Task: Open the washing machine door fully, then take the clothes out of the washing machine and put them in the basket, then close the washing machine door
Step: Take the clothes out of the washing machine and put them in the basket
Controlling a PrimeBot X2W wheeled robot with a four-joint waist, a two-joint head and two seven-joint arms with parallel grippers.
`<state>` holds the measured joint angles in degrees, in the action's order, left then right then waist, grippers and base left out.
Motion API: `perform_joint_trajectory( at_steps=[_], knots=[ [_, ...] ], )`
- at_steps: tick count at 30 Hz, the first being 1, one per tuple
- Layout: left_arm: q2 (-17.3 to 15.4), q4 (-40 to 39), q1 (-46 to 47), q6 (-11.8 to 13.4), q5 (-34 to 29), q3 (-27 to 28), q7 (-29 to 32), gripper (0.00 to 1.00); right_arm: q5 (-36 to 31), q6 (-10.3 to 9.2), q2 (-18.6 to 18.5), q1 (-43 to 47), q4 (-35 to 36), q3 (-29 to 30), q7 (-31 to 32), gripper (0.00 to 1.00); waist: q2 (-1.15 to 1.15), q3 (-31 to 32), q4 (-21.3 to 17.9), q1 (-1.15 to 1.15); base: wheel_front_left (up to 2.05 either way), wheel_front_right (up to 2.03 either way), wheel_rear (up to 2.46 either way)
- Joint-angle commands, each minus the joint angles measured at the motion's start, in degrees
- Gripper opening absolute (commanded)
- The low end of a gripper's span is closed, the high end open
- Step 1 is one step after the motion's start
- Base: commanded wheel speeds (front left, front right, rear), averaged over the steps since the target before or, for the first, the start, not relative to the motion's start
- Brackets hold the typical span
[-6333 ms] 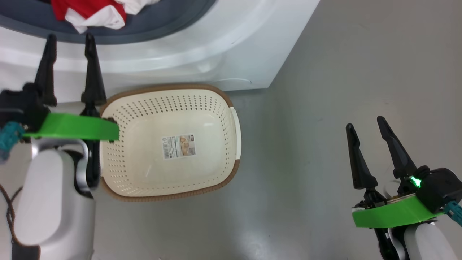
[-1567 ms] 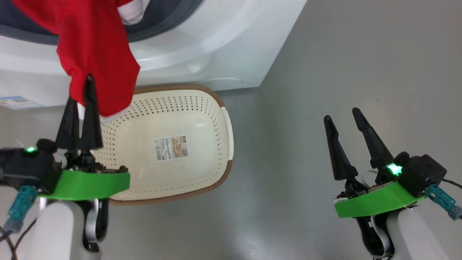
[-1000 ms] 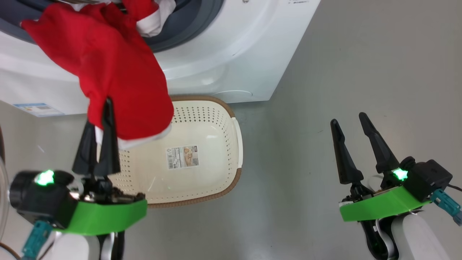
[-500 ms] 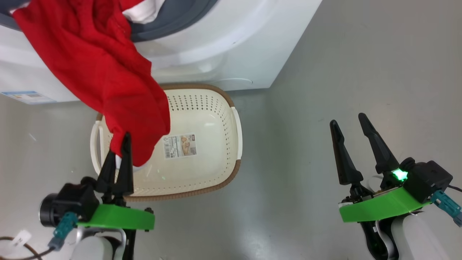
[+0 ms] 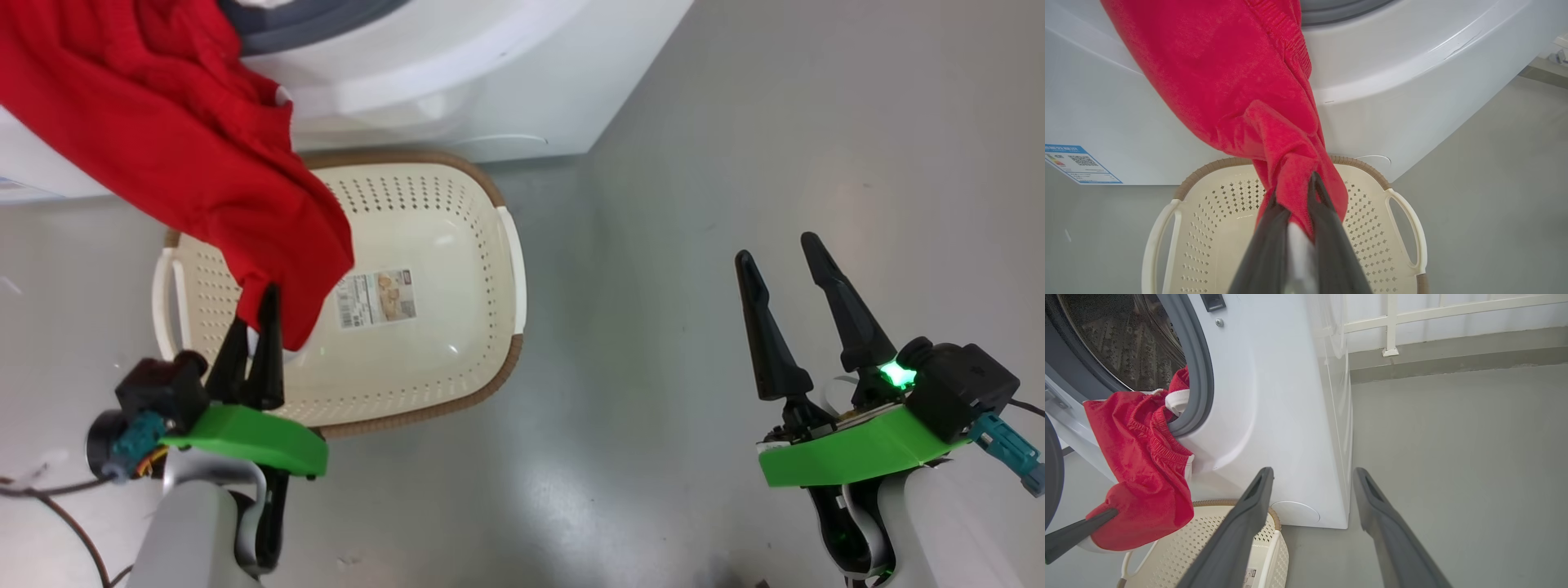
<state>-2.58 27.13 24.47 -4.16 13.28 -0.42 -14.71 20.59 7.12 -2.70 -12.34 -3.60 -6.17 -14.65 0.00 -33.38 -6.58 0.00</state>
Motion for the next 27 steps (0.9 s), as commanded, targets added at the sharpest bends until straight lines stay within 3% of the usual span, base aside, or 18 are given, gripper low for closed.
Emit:
perform_joint_trajectory(
  at_steps=[1,27],
  knots=[
    [-0.62,-0.29,0.29,-0.60,-0.88,1.81,-0.29,0.00,0.27,0.36,-0.18,-0.45,1.40,-1.27,-0.35,1.00,0.00,-0.99,-0.68,0.00,0.00,0.00,0.00],
    [-0.35,23.58,12.10,-3.02,-2.09,4.39,-0.29,0.00,0.94,0.36,-0.18,-2.84,2.90,-1.78,-0.35,1.00,0.00,-8.79,-3.15,0.00,0.00,0.00,0.00]
  ],
)
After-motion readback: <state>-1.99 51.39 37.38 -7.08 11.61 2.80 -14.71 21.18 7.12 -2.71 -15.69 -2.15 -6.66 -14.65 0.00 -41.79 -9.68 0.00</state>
